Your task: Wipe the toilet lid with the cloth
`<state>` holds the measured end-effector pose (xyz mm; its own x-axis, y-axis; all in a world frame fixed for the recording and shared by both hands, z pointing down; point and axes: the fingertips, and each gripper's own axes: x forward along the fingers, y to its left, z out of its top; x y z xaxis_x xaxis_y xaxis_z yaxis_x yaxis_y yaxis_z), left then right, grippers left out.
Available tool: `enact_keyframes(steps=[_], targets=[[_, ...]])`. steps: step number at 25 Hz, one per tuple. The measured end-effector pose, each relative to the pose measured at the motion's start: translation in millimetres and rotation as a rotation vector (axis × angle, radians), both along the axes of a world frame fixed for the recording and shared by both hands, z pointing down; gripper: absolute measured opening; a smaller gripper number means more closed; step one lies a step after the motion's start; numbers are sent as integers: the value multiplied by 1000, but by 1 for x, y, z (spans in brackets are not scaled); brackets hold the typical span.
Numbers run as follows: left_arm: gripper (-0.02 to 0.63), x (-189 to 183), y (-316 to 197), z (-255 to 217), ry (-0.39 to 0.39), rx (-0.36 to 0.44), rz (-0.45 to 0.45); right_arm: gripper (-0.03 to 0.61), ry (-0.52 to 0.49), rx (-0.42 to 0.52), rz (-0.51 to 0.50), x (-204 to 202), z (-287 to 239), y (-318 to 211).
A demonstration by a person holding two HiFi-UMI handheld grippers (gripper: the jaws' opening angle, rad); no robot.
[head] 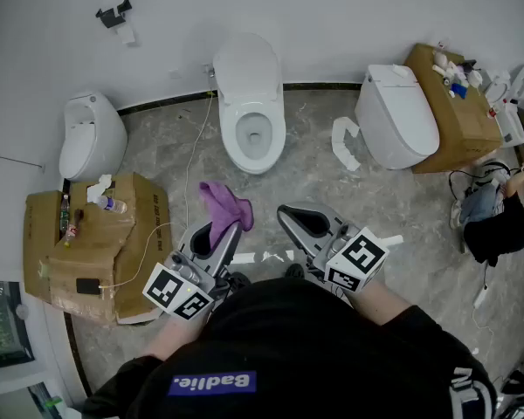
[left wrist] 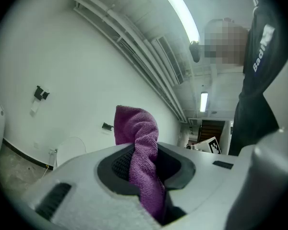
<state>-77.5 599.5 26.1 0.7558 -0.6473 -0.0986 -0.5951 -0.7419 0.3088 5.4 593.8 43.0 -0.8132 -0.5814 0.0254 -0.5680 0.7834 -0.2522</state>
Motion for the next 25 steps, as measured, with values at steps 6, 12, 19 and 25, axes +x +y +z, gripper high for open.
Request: enact_keyframes(steps=[6, 12, 19, 25], targets=[[81, 1, -2, 1, -2, -1, -1, 29, -6, -1, 0, 2, 1, -2], [81, 12, -8, 2, -4, -4, -8, 29, -5, -4, -11, 12, 3, -7], [81, 29, -18, 3, -17, -2, -29, 31, -35, -16, -35, 29, 3, -18], [81, 50, -29, 6, -22, -7, -64, 31, -45, -26, -59, 53, 10, -31]])
